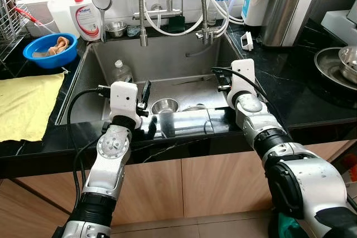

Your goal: Kitchen organization

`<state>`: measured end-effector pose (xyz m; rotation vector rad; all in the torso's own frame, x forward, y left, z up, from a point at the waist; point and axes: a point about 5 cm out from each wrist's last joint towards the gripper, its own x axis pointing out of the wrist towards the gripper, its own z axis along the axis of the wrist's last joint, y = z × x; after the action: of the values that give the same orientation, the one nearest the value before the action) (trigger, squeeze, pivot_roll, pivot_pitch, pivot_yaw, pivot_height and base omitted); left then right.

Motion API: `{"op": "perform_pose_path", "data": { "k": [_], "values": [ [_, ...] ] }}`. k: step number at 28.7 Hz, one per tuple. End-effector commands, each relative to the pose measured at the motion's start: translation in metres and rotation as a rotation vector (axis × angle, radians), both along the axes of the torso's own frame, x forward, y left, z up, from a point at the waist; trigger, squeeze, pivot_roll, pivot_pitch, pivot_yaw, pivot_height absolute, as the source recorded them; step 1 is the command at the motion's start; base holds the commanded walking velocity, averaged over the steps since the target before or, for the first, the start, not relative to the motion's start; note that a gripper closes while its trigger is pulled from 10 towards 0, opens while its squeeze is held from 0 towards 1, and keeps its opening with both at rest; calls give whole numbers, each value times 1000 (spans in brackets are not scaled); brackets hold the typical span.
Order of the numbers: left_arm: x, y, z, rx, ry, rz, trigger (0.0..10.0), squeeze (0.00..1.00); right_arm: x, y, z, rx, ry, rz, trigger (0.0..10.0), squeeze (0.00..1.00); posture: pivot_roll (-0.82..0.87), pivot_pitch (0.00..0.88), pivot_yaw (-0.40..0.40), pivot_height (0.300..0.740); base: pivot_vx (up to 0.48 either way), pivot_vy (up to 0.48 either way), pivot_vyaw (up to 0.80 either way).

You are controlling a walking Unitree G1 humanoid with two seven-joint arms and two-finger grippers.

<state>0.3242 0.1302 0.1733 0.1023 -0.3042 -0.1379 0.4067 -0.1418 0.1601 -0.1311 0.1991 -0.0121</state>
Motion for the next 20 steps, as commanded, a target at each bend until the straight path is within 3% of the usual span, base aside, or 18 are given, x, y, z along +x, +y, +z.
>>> {"op": "perform_pose_path", "data": {
  "k": [1,9,11,13,17,20],
  "values": [
    [-2,3,0,-4,2,6,10000,0,-2,2,-4,1,-9,8,10000,0,-106,0,51,740,0,0,0],
    [-6,5,-5,-6,14,13,10000,0,1,-13,15,-16,-128,-45,10000,0,-120,0,50,740,0,0,0],
    [-8,7,-5,-4,12,14,10000,0,-1,-31,24,0,-195,-99,10000,0,-134,0,51,740,0,0,0],
    [-15,15,-5,1,-11,42,10000,0,-13,-48,40,-6,-345,-112,10000,0,-155,0,57,740,0,0,0],
    [-20,21,-4,-4,-31,71,10000,0,-33,-52,49,15,-501,-56,10000,0,-170,0,56,740,0,0,0],
    [-21,21,-2,-4,-36,72,10000,0,-42,-58,48,12,-509,-65,10000,0,-172,0,56,740,0,0,0]
  ]
}}
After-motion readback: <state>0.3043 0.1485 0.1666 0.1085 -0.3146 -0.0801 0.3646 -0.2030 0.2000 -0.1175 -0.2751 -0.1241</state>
